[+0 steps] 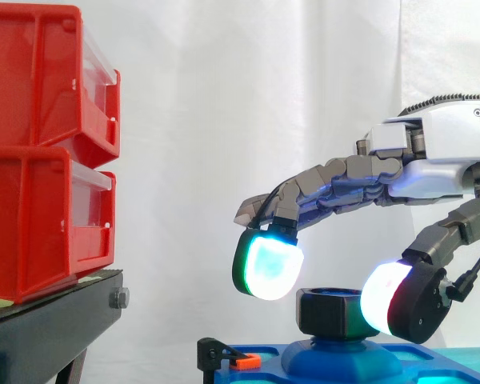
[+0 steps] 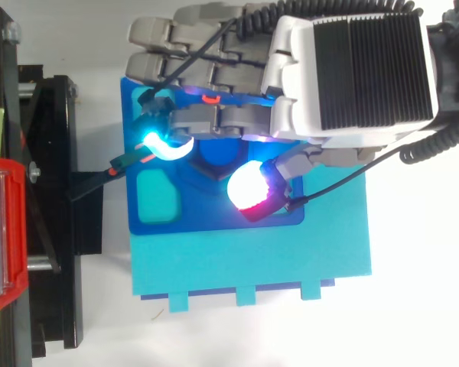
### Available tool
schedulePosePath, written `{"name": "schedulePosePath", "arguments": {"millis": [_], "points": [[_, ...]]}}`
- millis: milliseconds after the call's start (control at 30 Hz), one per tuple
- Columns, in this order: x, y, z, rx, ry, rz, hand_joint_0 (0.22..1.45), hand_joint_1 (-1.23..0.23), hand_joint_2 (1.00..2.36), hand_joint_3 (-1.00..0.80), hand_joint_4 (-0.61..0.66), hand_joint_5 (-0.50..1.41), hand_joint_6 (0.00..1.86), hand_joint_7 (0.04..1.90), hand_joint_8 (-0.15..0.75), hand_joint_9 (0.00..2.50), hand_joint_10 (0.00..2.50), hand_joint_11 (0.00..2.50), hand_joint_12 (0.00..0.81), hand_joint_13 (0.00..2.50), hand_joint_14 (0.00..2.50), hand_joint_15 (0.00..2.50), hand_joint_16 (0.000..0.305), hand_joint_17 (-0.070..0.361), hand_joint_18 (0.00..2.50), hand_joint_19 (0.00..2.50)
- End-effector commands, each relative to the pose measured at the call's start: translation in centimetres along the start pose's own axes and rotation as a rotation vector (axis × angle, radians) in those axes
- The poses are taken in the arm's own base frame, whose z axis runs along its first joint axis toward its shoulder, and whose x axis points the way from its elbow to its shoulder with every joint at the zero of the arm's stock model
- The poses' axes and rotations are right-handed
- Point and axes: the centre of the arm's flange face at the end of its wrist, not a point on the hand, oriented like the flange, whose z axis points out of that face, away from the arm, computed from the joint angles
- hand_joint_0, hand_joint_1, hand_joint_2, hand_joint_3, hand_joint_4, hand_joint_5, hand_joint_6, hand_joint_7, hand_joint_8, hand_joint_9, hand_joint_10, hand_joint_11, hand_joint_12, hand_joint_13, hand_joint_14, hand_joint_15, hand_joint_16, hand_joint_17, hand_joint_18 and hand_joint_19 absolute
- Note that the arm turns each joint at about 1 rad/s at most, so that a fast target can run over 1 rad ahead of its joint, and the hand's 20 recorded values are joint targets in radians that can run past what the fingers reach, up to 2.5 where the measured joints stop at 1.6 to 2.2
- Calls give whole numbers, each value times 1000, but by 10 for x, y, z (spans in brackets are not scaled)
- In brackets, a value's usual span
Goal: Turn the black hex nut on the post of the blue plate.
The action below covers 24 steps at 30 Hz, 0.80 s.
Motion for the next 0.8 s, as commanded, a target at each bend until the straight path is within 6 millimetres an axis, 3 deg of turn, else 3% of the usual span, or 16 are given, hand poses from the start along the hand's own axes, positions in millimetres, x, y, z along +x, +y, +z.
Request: {"name": "schedulePosePath", "arguments": {"millis": [0,767], "points": [[0,-2,-2,1,8,1,620,-771,1000,-500,199,-221,502,910,123,173,2,106,275,127,0,16,37,84,189,205],[0,-9,-5,-18,16,1,608,-746,1000,-500,224,-206,502,940,125,181,2,111,275,129,0,10,37,83,189,213]]}}
